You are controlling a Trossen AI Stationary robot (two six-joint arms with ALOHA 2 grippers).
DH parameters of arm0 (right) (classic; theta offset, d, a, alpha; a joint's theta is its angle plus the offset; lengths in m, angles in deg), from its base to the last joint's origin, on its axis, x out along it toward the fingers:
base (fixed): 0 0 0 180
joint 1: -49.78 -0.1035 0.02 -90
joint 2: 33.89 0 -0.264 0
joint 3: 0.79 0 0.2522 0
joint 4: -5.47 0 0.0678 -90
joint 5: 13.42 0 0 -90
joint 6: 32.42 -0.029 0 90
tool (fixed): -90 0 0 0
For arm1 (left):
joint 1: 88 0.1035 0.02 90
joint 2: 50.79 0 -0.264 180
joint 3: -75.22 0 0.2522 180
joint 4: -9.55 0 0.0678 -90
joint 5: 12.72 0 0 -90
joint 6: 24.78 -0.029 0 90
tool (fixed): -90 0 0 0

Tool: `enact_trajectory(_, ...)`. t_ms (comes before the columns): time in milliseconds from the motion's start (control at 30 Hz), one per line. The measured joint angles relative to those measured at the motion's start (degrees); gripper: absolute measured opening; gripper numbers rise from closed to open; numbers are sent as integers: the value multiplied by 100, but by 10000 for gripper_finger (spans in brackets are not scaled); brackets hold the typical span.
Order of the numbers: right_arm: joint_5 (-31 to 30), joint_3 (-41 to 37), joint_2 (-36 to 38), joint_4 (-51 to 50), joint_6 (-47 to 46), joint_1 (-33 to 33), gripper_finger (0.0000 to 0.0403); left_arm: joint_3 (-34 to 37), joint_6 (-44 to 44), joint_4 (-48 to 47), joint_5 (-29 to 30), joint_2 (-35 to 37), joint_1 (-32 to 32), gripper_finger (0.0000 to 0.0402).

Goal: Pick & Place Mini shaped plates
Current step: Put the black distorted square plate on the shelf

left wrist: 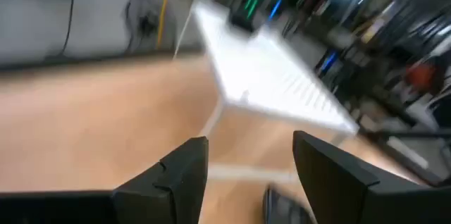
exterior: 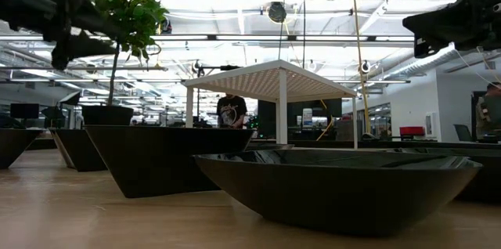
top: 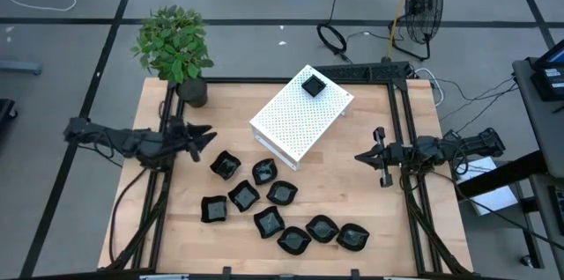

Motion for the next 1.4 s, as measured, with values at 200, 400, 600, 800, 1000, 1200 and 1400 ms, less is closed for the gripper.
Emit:
enact_trajectory(200,-2,0,0,8,-1,0,0,-820,1882,-1833,-1539,-2269,384,211)
enact_trajectory(400,-4,0,0,15,0,0,0,-1093,1769,-1693,-2580,-4035,488,211)
enact_trajectory(600,-7,0,0,26,0,0,0,-1158,2074,-1705,-2647,-4902,490,211)
enact_trajectory(800,-9,0,2,42,0,0,0,-1156,2122,-1735,-2766,-5055,490,211)
enact_trajectory(1000,-9,0,2,42,0,0,0,-1156,2096,-1747,-2797,-4912,490,211)
enact_trajectory(1200,-9,0,2,42,0,0,0,-1156,1834,-1747,-2376,-4908,490,191)
enact_trajectory(1400,-9,0,2,42,0,0,0,-1154,1676,-1745,-2386,-4908,490,74)
